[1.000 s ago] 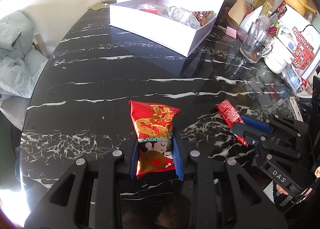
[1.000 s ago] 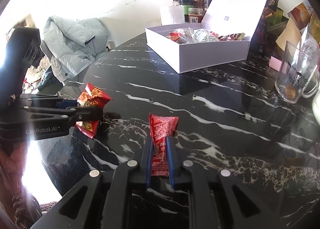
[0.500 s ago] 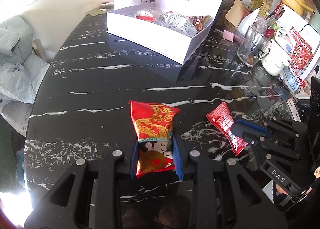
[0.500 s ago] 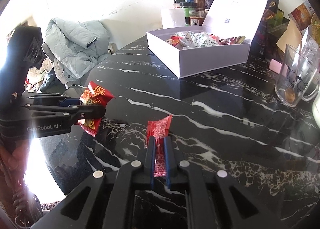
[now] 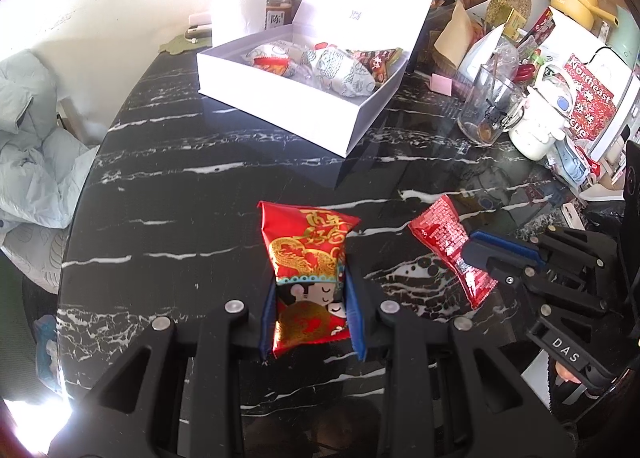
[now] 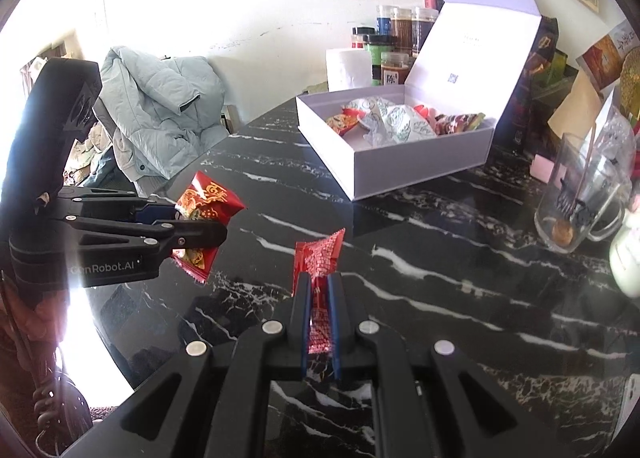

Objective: Organize objects
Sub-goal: 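Carry the candy bag and red sachet with both grippers toward the box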

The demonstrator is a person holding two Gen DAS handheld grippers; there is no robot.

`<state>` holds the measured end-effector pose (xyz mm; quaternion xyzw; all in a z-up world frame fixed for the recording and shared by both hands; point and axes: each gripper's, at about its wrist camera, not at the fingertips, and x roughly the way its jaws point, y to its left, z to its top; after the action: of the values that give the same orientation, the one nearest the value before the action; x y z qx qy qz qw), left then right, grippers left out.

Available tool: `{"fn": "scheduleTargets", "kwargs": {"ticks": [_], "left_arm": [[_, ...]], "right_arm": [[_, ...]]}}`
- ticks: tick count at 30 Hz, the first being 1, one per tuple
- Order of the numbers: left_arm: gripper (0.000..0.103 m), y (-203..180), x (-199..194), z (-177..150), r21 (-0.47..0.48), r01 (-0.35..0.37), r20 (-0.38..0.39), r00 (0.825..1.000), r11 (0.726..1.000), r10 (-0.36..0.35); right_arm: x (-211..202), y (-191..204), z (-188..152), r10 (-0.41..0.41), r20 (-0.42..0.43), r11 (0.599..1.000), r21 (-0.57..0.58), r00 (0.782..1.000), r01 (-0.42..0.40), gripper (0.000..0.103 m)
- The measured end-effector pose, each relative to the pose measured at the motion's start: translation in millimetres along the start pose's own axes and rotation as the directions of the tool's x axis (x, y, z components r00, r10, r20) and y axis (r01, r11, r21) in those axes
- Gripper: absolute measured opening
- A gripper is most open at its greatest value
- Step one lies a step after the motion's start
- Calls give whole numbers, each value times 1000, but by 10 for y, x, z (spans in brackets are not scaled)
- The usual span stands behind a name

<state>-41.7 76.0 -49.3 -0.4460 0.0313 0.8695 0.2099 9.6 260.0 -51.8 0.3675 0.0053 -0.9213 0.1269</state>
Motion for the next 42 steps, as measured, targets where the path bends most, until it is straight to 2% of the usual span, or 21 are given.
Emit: {"fn": "scheduleTargets", "kwargs": {"ticks": [10, 17, 26, 42], "left_arm": [[28, -119, -152, 333, 59, 7, 50, 999, 998, -10], [28, -144, -132, 611, 88, 19, 57, 998, 996, -24], [28, -119, 75, 988, 98, 31, 61, 997, 995, -37], [28, 52, 604, 1568, 98, 28, 45, 998, 995, -33]], "right_arm": [[-145, -32, 375, 5, 59, 998, -60, 998, -2, 7], [-112, -121, 641, -2, 80, 996, -85, 997, 9, 7], [63, -280, 936, -5, 90, 995, -99, 996, 14, 7], [612, -629, 1377, -6, 81, 997, -76, 997, 12, 7]]}}
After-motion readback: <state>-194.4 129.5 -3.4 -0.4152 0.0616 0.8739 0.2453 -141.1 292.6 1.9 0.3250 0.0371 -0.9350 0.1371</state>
